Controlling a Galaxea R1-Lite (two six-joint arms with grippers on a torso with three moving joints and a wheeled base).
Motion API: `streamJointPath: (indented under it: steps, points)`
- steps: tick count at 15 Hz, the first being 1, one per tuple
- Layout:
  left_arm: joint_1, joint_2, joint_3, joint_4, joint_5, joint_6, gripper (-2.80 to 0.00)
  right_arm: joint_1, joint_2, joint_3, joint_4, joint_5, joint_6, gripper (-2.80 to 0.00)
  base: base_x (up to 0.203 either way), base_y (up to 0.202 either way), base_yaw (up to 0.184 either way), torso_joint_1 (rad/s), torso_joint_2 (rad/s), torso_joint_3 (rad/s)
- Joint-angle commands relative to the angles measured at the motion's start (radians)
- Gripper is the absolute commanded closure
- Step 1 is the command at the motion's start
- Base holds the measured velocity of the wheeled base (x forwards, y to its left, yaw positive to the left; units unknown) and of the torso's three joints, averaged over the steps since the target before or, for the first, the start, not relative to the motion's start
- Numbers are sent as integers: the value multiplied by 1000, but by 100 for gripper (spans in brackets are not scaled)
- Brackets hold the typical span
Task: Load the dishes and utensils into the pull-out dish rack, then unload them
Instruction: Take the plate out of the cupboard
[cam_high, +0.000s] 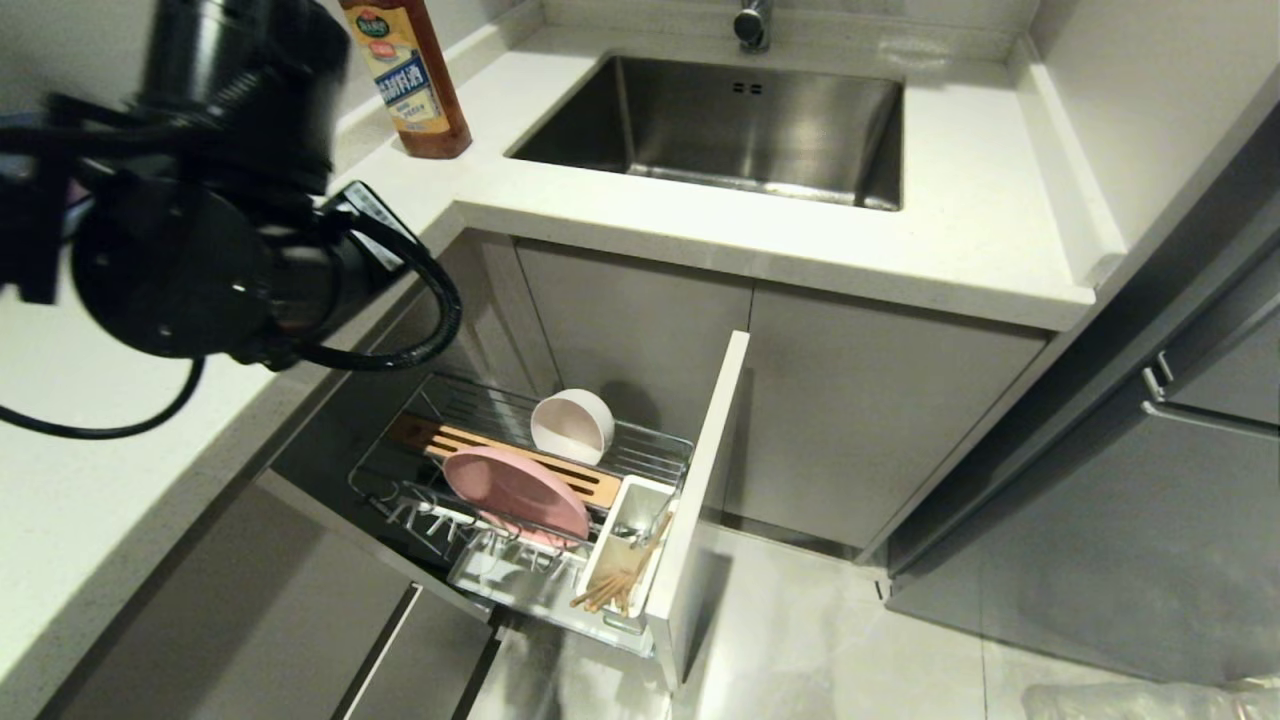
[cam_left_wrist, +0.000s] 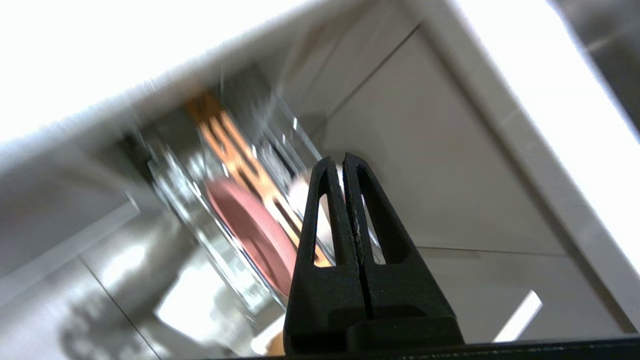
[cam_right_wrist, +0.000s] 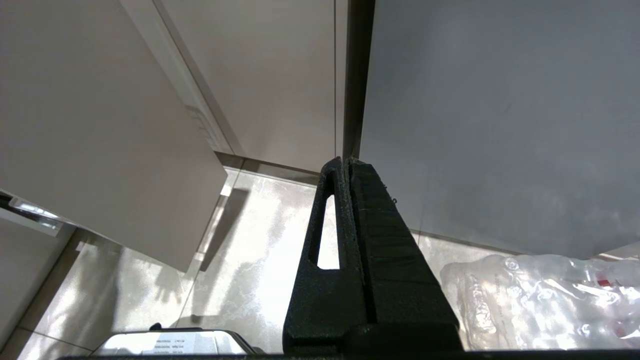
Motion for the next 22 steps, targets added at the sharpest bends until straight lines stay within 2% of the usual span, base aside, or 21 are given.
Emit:
streamJointPath:
  steps: [1, 3, 5, 8, 11, 13, 16, 18, 20, 22]
  points:
    - [5, -125, -14, 3, 4, 104, 0, 0, 0, 3, -1, 0, 0, 0, 0, 0, 0, 0, 0, 0]
    - [39, -230, -15, 5, -17, 225, 0, 0, 0, 2, -1, 0, 0, 0, 0, 0, 0, 0, 0, 0]
    - [122, -349, -6, 7, -98, 343, 0, 0, 0, 2, 0, 0, 0, 0, 0, 0, 0, 0, 0, 0]
    - [276, -554, 29, 52, -331, 495, 0, 0, 0, 3, 0, 0, 0, 0, 0, 0, 0, 0, 0, 0]
    - [403, -795, 114, 139, -567, 578, 0, 0, 0, 3, -1, 0, 0, 0, 0, 0, 0, 0, 0, 0]
    - [482, -956, 224, 175, -685, 630, 0, 0, 0, 2, -1, 0, 0, 0, 0, 0, 0, 0, 0, 0]
    - [555, -1164, 461, 189, -766, 698, 0, 0, 0, 2, 1, 0, 0, 0, 0, 0, 0, 0, 0, 0]
    - [583, -1291, 619, 175, -815, 767, 0, 0, 0, 3, -1, 0, 0, 0, 0, 0, 0, 0, 0, 0]
    - [600, -1375, 779, 109, -843, 799, 0, 0, 0, 3, -1, 0, 0, 0, 0, 0, 0, 0, 0, 0]
    - [607, -1467, 956, -13, -872, 812, 0, 0, 0, 3, -1, 0, 0, 0, 0, 0, 0, 0, 0, 0]
